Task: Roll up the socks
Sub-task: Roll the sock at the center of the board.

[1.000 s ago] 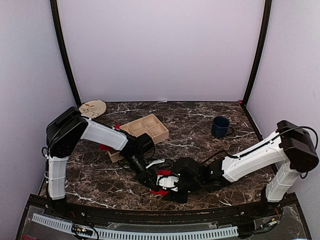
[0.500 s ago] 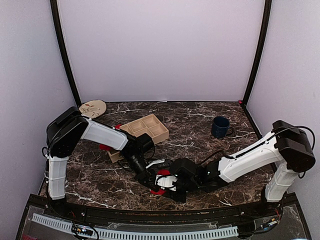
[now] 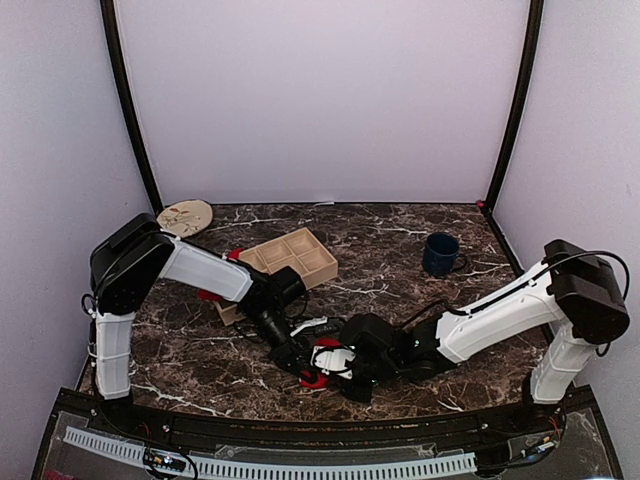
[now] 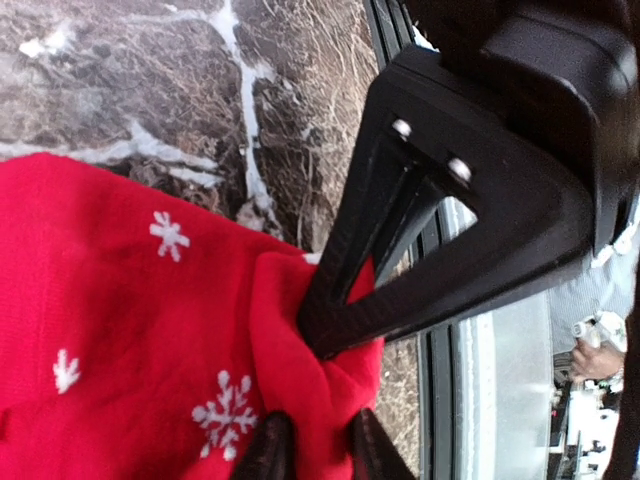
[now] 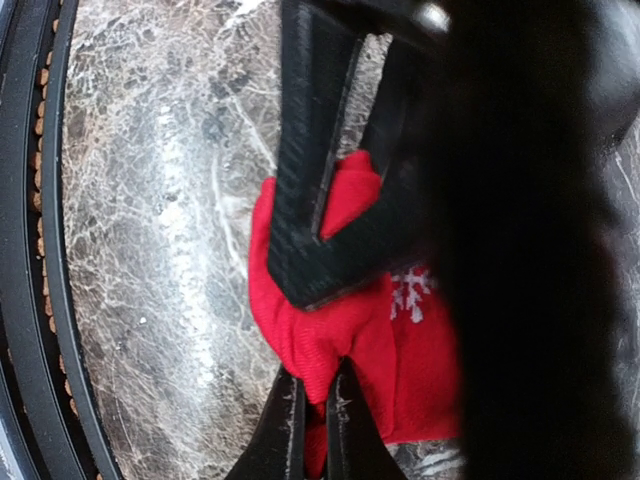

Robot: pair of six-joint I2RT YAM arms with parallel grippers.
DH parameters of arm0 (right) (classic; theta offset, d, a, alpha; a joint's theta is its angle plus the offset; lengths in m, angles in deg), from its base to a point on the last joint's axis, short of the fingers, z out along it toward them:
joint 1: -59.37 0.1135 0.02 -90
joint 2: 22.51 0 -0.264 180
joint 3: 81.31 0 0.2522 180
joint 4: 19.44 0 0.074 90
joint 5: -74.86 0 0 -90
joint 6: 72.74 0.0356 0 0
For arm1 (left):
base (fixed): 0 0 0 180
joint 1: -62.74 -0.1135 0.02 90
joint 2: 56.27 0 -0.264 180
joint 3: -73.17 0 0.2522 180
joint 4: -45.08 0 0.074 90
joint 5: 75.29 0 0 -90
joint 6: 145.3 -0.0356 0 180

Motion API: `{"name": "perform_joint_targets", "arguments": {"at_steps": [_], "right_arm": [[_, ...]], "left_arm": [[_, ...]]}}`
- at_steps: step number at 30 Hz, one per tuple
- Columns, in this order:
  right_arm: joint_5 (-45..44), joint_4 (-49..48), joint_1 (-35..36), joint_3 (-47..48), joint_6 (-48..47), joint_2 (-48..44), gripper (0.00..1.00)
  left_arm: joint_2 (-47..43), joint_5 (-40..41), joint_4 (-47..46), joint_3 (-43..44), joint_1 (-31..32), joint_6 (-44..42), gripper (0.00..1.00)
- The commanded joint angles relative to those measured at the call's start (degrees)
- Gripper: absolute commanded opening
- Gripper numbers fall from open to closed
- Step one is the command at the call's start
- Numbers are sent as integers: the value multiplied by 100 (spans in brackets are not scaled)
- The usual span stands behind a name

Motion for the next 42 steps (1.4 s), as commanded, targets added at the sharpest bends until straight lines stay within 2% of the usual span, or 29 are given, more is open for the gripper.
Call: {"name": "perform_joint_targets", "arguments": {"at_steps": [1, 13, 25, 35, 42], "right_arm": [[86, 331, -161, -50, 206, 103, 0], [763, 490, -455, -77, 468, -46, 0], [1976, 948, -927, 84, 847, 14, 0], [2948, 1217, -1336, 179, 1172, 169, 0], [3697, 1033, -1727, 101, 1569, 303, 0]], "left_arm": [[-445, 419, -862, -512, -111, 736, 29], [-1194, 1024, -2920, -1563, -202, 2050, 35], [-1775, 1815, -4610, -2522, -202, 2900, 35], [-2362, 2175, -5780, -3204, -138, 3057, 36], [-2653, 2329, -5860, -3337, 272, 2545, 37]]}}
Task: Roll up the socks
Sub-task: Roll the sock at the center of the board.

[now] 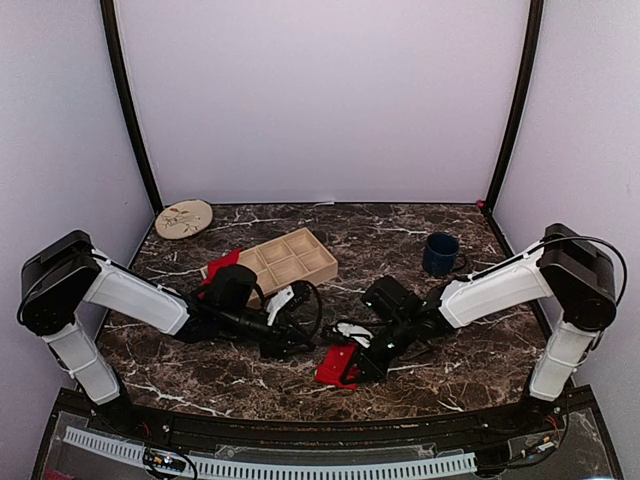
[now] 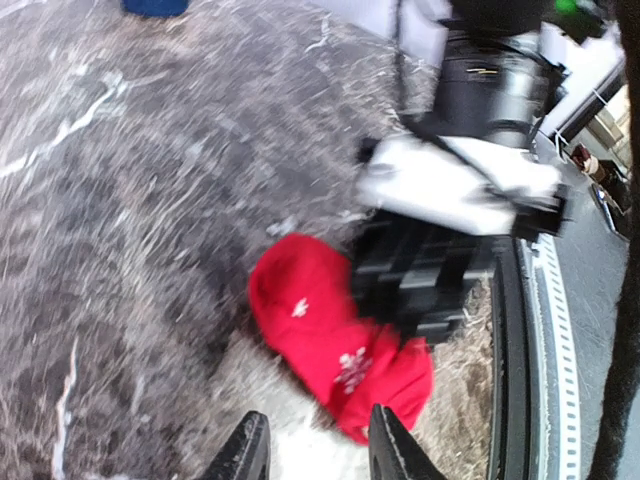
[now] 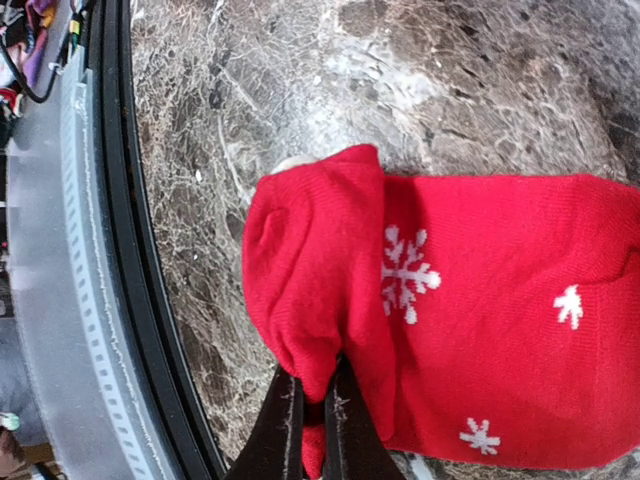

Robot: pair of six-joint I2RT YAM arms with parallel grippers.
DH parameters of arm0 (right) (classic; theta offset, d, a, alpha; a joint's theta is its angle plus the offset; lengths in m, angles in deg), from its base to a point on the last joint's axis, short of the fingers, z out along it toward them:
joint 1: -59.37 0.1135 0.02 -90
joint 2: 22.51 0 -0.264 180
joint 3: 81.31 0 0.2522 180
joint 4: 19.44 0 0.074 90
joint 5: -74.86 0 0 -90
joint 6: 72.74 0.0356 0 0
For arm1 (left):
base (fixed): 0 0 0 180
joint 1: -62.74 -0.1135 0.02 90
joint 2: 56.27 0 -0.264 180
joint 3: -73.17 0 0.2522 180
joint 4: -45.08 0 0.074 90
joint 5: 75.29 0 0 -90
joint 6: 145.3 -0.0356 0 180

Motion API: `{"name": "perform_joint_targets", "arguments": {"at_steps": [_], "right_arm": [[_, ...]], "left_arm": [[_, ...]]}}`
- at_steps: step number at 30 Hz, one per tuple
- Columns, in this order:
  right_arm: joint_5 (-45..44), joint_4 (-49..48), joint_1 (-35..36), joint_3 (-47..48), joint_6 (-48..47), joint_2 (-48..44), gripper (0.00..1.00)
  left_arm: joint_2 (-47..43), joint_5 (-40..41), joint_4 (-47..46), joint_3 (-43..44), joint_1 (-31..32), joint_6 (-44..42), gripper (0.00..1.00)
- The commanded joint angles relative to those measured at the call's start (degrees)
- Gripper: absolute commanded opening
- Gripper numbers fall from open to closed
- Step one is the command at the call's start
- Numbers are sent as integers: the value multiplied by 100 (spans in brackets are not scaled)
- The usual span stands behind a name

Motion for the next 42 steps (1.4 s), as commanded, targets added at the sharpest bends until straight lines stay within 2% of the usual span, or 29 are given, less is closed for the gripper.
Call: {"name": "perform_joint_targets", "arguments": {"at_steps": [1, 13, 26, 42], "right_arm": [[642, 89, -237, -71, 375, 201, 0], [1703, 172, -656, 19, 600, 610, 0], [1896, 463, -665, 232, 517, 765, 0], [2163, 629, -674, 383, 437, 899, 0]], "left_arm": [[-300, 179, -189, -134, 351, -456, 37], [-436, 508, -7, -289, 914, -1382, 41], [50, 494, 912, 365, 1074, -2649, 45], [552, 431, 1074, 729, 1200, -3243, 46]]}}
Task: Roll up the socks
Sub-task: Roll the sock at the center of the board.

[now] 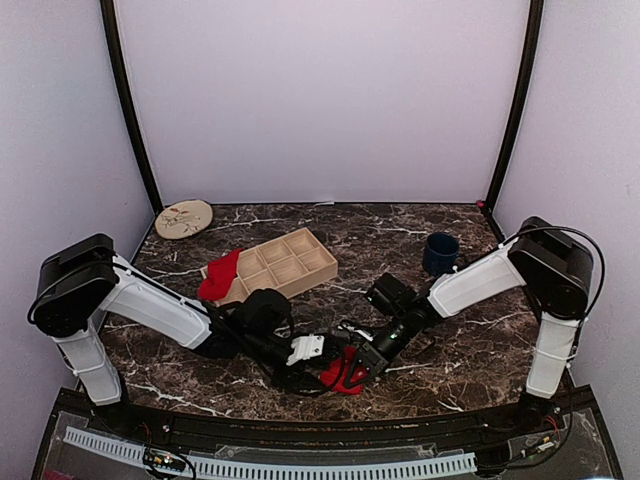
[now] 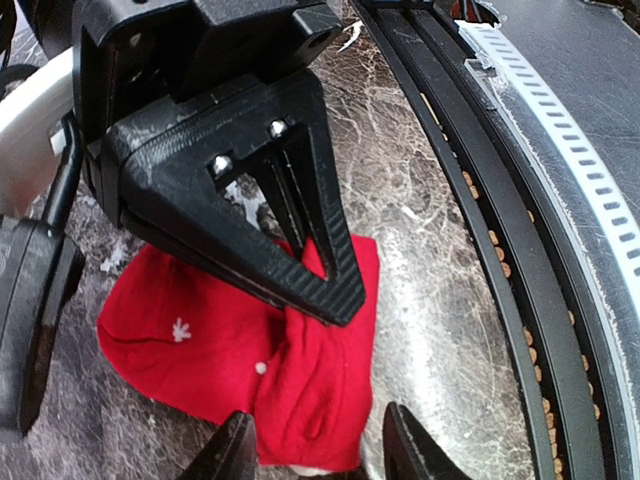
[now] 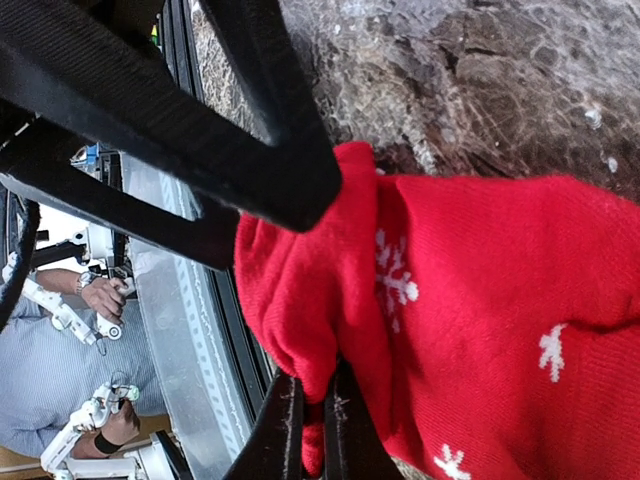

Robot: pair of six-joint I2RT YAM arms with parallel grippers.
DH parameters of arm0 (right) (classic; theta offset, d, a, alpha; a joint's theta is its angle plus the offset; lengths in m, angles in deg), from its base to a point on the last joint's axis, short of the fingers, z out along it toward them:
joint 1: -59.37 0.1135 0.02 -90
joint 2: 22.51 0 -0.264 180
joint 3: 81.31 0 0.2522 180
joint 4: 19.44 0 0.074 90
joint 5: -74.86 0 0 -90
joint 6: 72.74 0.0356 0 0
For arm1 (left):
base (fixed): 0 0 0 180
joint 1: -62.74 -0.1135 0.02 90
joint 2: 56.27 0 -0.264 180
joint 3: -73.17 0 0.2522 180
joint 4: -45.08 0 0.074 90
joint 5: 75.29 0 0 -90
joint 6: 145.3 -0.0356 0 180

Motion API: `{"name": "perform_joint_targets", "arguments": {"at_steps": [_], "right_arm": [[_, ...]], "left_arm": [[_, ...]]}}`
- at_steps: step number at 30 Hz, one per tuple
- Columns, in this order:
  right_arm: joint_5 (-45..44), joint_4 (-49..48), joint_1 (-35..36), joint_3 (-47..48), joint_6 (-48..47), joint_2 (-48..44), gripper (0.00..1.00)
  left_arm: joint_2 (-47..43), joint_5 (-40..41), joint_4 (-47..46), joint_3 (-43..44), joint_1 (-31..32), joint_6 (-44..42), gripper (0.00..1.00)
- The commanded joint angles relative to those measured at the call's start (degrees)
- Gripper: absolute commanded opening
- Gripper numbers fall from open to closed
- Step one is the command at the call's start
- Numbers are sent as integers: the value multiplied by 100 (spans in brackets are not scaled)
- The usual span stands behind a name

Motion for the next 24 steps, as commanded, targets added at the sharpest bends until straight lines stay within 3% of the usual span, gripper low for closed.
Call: {"name": "perform_joint_targets", "arguments": {"at_steps": [1, 18, 24], "right_arm": [[75, 176, -23, 55, -57, 95, 0], [251, 112, -106, -23, -38, 90, 0], [282, 121, -110, -23, -48, 98, 0]], "left_arm": [[109, -103, 149, 235, 46, -278, 46], [492, -341, 839, 627, 117, -799, 44], [713, -362, 1163, 907, 145, -962, 34]]}}
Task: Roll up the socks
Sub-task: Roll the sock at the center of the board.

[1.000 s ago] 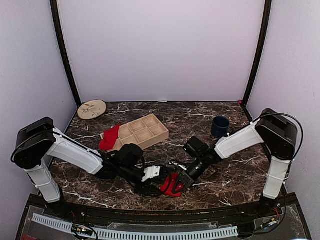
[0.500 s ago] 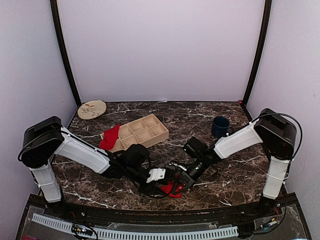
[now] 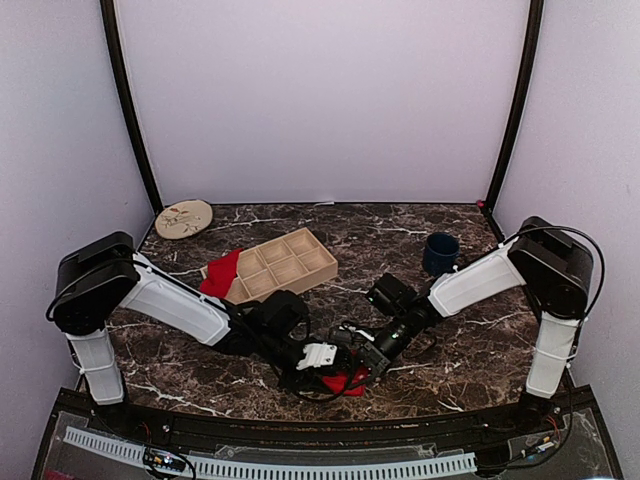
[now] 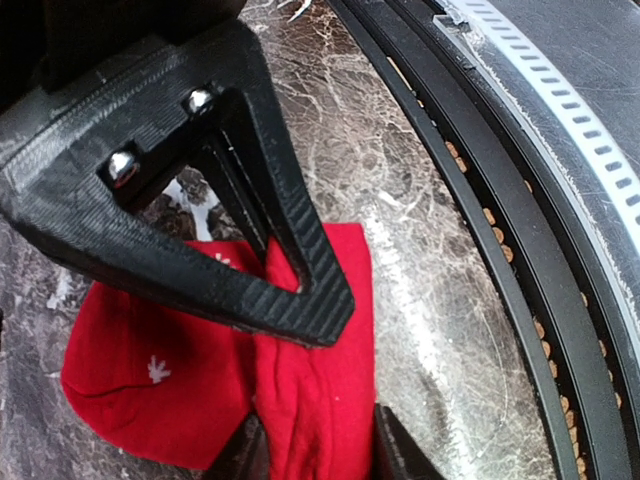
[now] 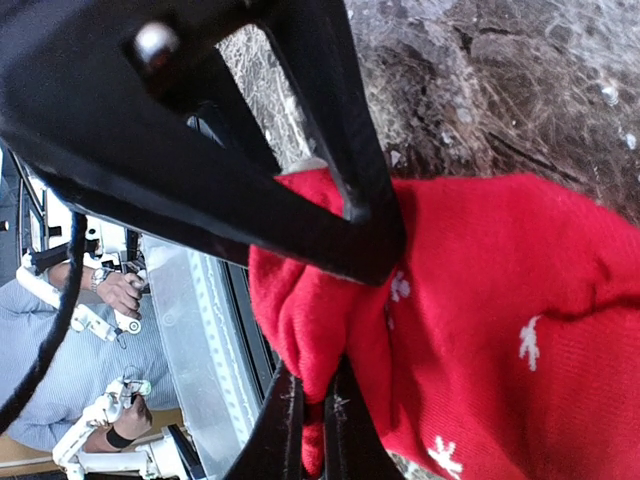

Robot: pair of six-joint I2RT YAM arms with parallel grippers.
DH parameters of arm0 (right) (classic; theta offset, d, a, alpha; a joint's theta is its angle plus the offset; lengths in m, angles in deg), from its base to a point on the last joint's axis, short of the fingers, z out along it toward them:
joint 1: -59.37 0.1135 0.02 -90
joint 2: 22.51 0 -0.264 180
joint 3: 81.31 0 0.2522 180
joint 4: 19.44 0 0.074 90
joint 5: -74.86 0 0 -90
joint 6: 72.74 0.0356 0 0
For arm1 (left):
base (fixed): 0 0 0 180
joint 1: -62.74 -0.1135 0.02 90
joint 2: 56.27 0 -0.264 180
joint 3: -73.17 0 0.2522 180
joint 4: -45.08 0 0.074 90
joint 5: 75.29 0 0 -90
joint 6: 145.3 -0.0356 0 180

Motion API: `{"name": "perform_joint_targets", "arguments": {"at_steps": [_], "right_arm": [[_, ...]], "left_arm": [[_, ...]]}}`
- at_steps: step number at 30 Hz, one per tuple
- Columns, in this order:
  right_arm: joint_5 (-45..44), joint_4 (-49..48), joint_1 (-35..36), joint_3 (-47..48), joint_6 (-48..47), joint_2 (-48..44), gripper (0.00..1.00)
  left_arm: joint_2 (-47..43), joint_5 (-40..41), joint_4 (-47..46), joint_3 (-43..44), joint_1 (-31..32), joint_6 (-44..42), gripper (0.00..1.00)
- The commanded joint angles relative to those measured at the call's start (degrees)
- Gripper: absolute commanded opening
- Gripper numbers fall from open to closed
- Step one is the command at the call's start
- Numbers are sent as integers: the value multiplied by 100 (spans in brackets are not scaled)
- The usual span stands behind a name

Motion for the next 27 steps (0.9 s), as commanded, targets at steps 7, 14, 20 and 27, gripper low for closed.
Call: {"name": "perform_joint_targets", "arguments": {"at_steps": [7, 14, 20, 27], "right_arm": [[-33, 254, -35, 34, -224, 81, 0], [-334, 414, -51, 27, -301, -36, 13], [-520, 332, -155, -91, -144, -273, 24], [-706, 211, -364, -357, 69, -582, 26]], "left_arm": [[423, -399, 1096, 625, 55, -417, 11], [667, -599, 1561, 973, 55, -465, 3], [716, -658, 1738, 1012, 25, -433, 1], [686, -628, 1856, 1012, -39, -411, 1]]}}
